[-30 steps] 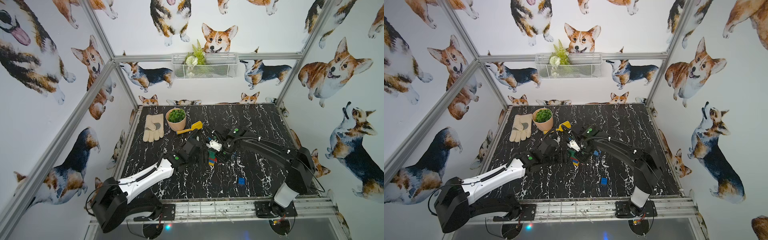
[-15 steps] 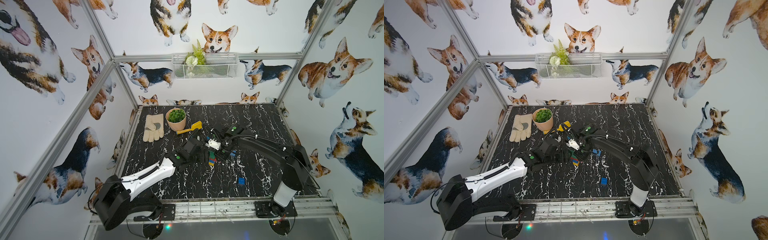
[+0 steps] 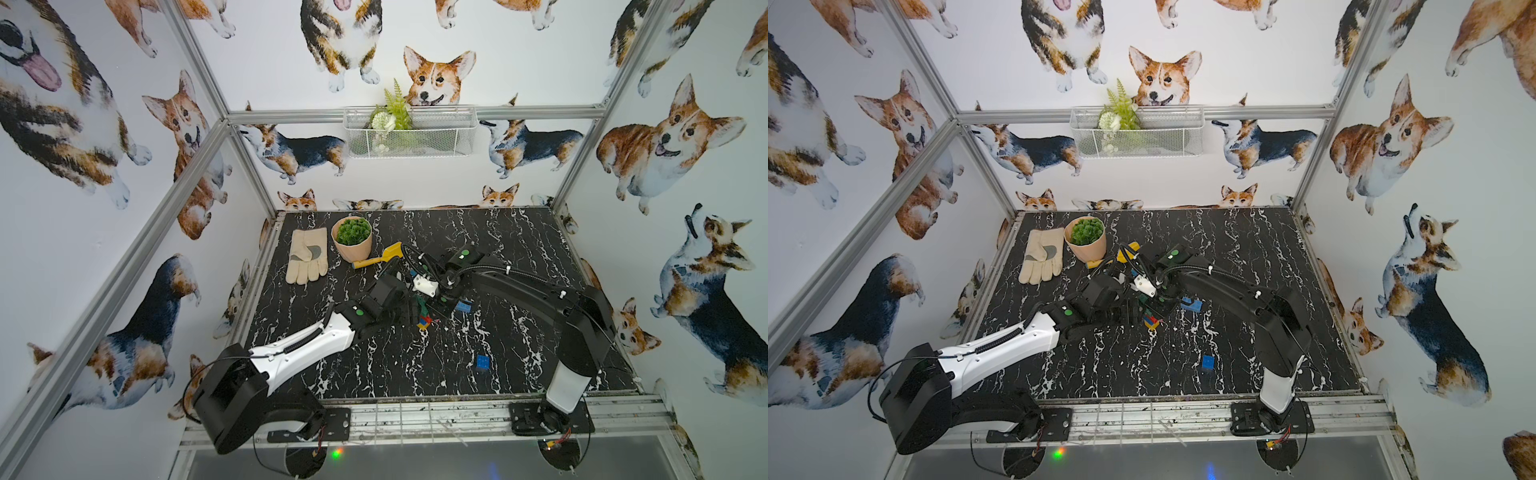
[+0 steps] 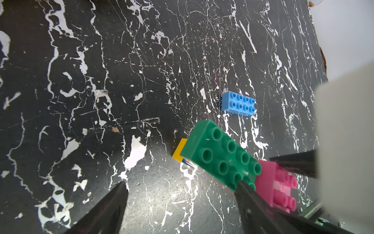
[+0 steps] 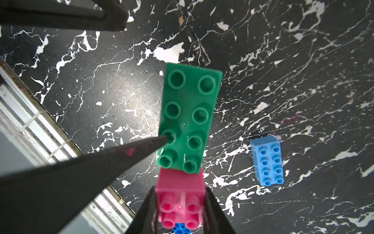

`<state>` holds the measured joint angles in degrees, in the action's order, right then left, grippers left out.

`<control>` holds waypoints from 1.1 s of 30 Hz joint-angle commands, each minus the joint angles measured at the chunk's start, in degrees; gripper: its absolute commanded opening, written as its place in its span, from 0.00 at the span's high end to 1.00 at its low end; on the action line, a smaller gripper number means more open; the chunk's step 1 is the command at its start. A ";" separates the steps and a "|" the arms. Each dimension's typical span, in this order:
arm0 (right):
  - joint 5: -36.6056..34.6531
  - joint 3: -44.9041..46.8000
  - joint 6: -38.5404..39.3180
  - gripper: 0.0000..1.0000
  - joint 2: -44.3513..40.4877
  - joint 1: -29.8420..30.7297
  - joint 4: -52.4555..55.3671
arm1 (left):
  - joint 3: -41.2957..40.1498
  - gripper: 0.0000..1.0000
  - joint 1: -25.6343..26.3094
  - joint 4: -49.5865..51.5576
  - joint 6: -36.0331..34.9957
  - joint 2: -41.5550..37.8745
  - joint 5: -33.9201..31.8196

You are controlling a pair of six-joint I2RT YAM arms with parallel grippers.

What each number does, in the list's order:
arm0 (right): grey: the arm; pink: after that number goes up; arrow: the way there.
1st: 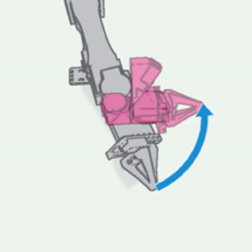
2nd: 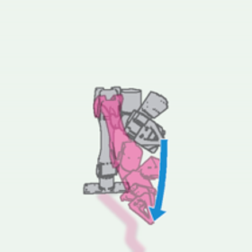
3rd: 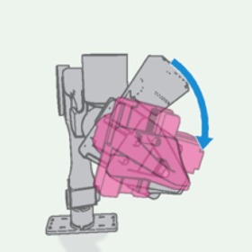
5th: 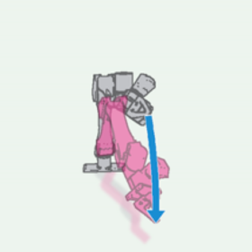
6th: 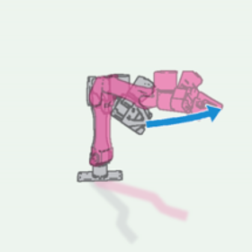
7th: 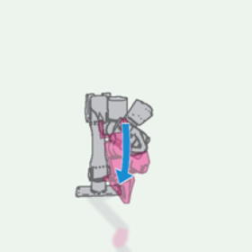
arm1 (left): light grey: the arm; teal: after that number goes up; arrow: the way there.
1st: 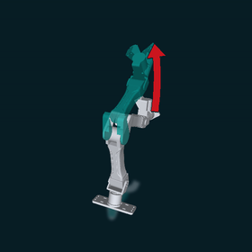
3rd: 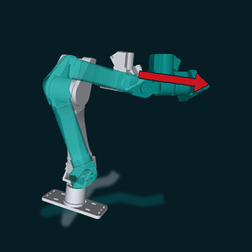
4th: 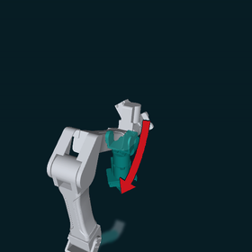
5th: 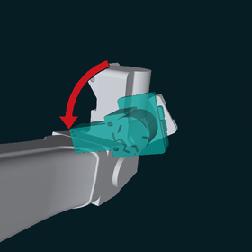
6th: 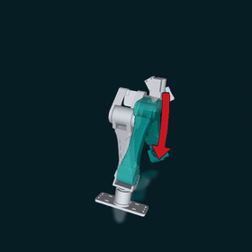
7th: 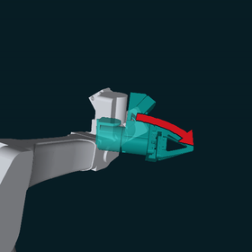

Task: Assemble a spoon with lego
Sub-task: Assemble the lego brick with the lego brick.

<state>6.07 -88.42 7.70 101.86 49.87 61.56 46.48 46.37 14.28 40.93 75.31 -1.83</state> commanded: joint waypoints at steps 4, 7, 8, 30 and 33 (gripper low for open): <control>0.91 -0.87 1.28 0.90 0.79 0.08 0.77 | 0.28 0.13 -0.12 -1.71 -0.41 0.21 0.23; 1.29 -1.04 0.83 0.90 1.12 0.05 0.66 | 0.10 0.13 -0.14 -1.72 -0.41 0.02 0.32; 1.46 -1.29 0.68 0.90 1.29 0.04 0.88 | -0.05 0.13 -0.13 -1.80 -0.41 -0.07 0.33; -0.61 -4.80 0.21 0.91 4.15 0.15 3.69 | -1.12 0.14 -0.18 -2.85 -0.32 -0.07 0.71; -1.04 -5.34 0.12 0.91 5.18 0.25 4.37 | -1.14 0.14 -0.14 -2.86 -0.32 -0.08 0.70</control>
<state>5.87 -92.86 7.49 106.02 49.89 63.64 45.39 46.37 12.82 40.88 75.35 -1.19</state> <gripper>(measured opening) 0.333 0.866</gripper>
